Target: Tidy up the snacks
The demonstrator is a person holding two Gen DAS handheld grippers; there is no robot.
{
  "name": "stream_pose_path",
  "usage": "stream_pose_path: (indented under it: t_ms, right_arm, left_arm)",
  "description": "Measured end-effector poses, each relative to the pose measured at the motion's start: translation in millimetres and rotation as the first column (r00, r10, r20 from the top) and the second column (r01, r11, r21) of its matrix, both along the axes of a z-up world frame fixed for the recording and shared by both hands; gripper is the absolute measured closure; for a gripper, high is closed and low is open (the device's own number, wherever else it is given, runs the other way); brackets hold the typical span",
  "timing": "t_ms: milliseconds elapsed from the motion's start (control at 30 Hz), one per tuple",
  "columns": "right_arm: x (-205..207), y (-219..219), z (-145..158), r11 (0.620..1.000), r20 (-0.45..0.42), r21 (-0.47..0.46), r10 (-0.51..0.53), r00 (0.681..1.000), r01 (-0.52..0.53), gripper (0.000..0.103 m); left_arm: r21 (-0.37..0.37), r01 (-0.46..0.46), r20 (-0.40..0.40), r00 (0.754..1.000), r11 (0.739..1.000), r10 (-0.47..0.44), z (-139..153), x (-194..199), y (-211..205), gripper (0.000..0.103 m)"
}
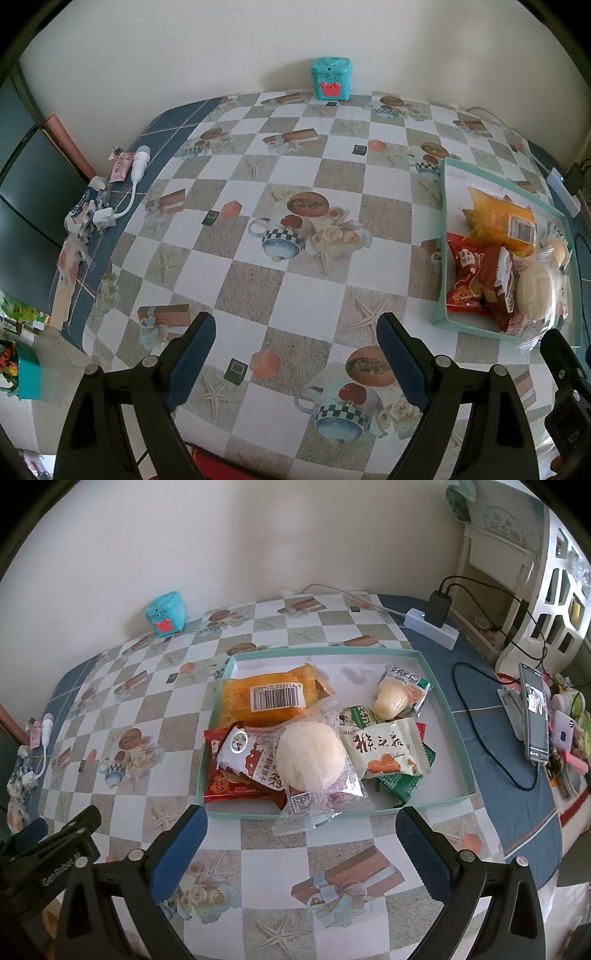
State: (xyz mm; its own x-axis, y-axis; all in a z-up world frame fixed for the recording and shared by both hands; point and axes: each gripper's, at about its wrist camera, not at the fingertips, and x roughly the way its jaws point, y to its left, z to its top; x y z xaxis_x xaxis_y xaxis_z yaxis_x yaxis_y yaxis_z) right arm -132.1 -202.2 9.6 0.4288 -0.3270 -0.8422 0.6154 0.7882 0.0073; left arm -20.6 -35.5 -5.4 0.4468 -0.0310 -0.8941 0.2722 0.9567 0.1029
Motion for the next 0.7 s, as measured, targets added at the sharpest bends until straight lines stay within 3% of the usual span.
stream_pose_path:
  t_ms: [700]
  right_arm:
    - [0.3, 0.7, -0.5, 1.000, 0.000, 0.002, -0.001, 1.000, 0.001, 0.000]
  left_arm:
    - [-0.002, 0.000, -0.004, 1.000, 1.000, 0.000, 0.3, 1.0, -1.7, 0.014]
